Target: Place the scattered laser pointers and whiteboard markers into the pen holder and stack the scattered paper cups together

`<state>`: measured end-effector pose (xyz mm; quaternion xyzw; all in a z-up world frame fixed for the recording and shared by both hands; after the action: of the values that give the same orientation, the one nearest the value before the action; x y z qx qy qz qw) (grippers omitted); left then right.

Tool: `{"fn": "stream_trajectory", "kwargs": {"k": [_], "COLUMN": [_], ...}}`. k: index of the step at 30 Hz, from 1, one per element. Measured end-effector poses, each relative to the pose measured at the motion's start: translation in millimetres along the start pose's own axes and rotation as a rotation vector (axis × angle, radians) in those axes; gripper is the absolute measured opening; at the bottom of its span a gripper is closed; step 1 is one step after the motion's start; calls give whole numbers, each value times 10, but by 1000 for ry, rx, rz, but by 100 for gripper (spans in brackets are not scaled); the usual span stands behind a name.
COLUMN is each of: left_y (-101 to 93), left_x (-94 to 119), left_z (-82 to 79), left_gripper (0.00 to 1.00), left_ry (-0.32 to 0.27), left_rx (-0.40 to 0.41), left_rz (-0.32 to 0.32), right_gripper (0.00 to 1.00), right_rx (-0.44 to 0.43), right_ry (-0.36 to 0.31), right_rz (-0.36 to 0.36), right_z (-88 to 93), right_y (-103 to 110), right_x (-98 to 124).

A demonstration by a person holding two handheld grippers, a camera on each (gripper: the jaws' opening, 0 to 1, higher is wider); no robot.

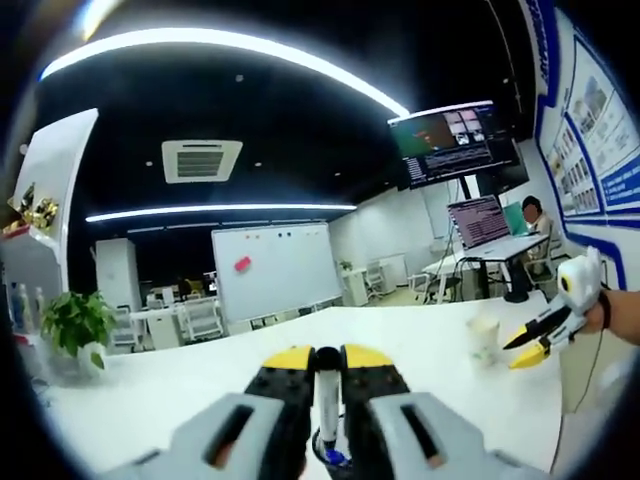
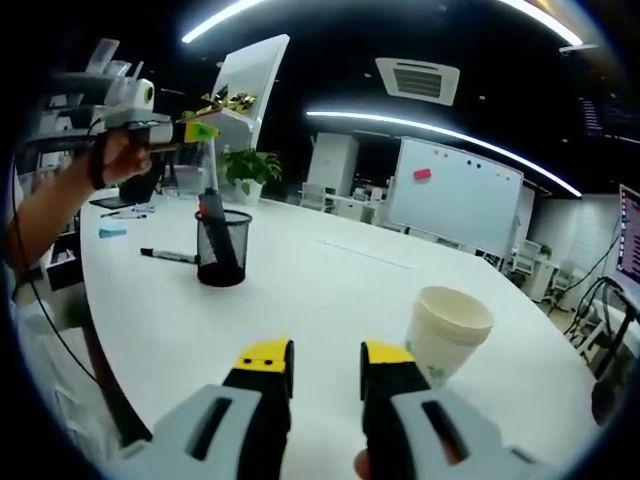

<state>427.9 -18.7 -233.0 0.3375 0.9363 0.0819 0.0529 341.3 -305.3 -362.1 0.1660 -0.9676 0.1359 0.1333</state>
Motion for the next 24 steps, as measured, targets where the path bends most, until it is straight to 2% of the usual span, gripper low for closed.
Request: {"fn": "stream_trajectory", "kwargs": {"k": [12, 24], "left_y": [-6, -17], "left_x": [-28, -35], "left_z": [190, 296], "left_gripper": [11, 11], "left_ry": [48, 81], "left_rx": [40, 42], "left_rz": [11, 20], "right_gripper": [27, 27], "right_rx": [-2, -2], "right_ry": [5, 10], "right_rz": [-6, -9], "right_z": [26, 37], "right_y": [19, 32], "right_x": [-9, -18]}}
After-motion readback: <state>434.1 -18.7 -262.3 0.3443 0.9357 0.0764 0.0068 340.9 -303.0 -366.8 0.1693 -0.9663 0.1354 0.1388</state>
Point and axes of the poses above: the point that each gripper's makers call its tool centre point, and the gripper's own axes: x roughly backward along the fingers, y roughly to its left, z roughly out of its underside, the point moved 5 cm from there along x, roughly backward along the fingers, and after that the axes turned 4 degrees about y, right-handed, at the moved point
